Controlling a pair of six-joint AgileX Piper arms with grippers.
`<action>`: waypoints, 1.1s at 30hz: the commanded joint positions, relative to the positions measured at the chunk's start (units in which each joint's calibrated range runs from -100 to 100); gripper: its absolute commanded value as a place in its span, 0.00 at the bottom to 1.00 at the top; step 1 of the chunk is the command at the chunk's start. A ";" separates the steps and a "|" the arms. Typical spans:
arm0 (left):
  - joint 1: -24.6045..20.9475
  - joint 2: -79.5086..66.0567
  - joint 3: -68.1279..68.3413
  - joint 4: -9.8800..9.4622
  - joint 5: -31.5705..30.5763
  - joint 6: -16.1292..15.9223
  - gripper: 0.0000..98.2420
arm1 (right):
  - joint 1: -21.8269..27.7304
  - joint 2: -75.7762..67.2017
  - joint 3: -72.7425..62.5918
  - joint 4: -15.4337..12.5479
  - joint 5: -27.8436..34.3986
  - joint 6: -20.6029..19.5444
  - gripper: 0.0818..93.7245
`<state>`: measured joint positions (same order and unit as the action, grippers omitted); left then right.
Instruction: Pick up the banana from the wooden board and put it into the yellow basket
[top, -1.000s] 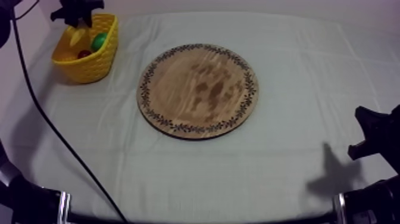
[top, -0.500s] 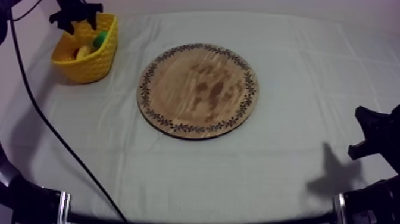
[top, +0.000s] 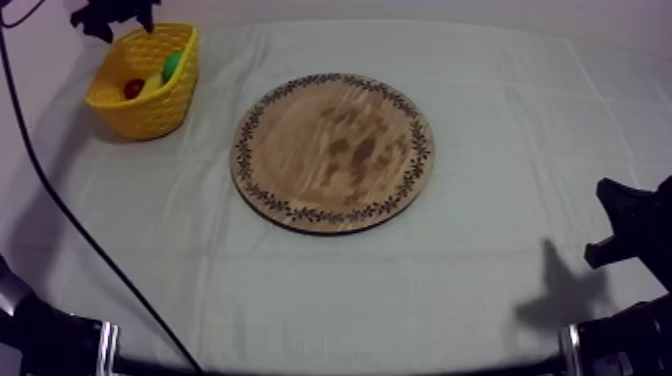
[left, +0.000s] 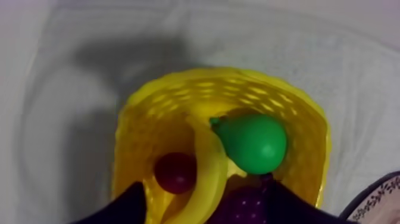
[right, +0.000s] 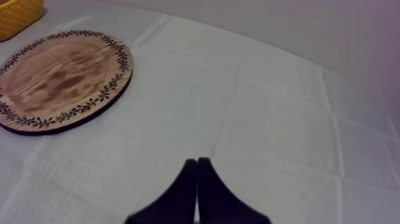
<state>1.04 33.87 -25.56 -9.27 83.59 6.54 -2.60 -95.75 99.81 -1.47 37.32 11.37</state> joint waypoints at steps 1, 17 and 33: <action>-0.38 -2.88 1.36 0.20 -2.87 0.05 0.44 | 0.00 0.00 -0.03 -0.02 0.02 -0.01 0.00; -1.89 -29.87 20.19 3.74 -9.98 -5.61 0.01 | 0.00 0.00 -0.03 -0.02 0.02 -0.01 0.00; -0.75 -69.67 51.51 4.30 -23.24 -4.27 0.00 | 0.00 0.00 -0.03 -0.02 0.02 -0.01 0.00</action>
<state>0.17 -26.56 20.17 -4.88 61.61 1.65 -2.60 -95.75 99.81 -1.47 37.38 11.37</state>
